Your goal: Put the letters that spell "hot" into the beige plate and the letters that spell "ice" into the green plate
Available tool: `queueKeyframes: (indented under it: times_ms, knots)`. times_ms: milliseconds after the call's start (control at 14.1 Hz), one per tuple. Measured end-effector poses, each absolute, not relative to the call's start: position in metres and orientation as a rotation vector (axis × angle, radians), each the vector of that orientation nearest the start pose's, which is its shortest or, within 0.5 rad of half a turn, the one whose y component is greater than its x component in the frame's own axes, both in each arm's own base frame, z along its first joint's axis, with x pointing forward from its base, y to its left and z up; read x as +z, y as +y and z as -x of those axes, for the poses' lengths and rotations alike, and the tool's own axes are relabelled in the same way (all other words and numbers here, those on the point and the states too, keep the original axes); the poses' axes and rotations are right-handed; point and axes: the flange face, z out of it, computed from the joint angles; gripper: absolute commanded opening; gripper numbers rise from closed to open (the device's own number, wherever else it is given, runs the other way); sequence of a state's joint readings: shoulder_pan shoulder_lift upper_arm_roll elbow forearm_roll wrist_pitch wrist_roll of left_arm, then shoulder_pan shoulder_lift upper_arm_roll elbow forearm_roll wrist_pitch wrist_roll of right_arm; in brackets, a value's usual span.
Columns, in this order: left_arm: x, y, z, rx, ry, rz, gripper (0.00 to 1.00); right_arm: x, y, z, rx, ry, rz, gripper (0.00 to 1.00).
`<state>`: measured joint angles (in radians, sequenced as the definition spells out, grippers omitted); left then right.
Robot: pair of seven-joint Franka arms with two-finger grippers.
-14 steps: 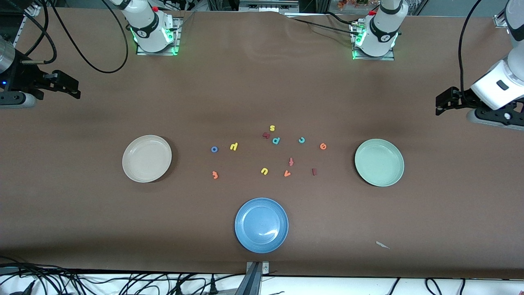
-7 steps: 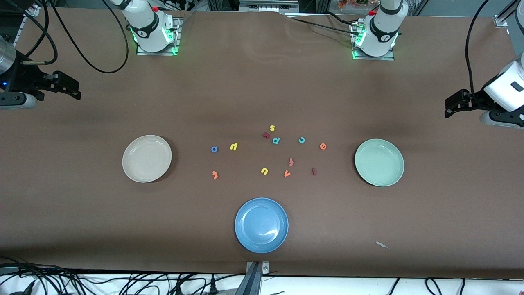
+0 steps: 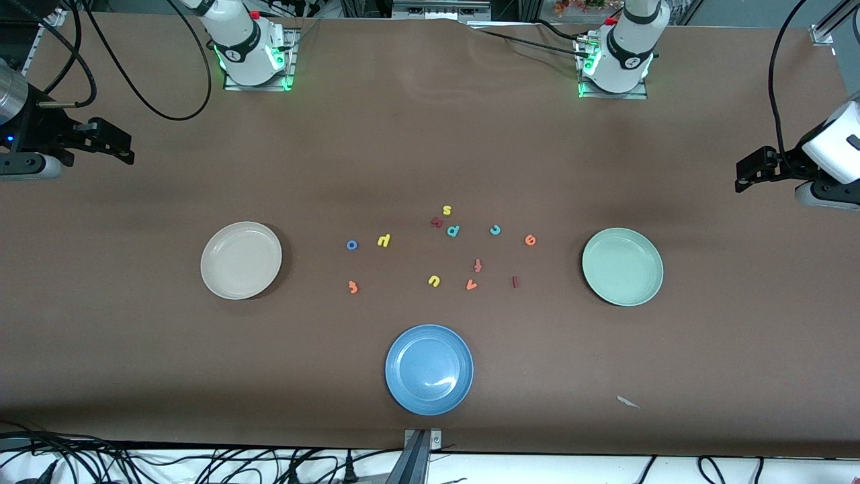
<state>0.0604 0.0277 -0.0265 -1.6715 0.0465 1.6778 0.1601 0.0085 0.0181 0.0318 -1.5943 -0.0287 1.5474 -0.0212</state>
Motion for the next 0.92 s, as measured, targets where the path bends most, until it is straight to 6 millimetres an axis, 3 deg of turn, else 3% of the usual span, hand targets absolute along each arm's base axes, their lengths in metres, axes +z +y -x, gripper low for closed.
queueKeyframes:
  times_ms: [919]
  knots:
    - [0.5705,0.0191,-0.5679,0.04,0.217,3.091,1.0,0.5974,0.0193,-0.559,0.103,-0.099,3.167,1.0]
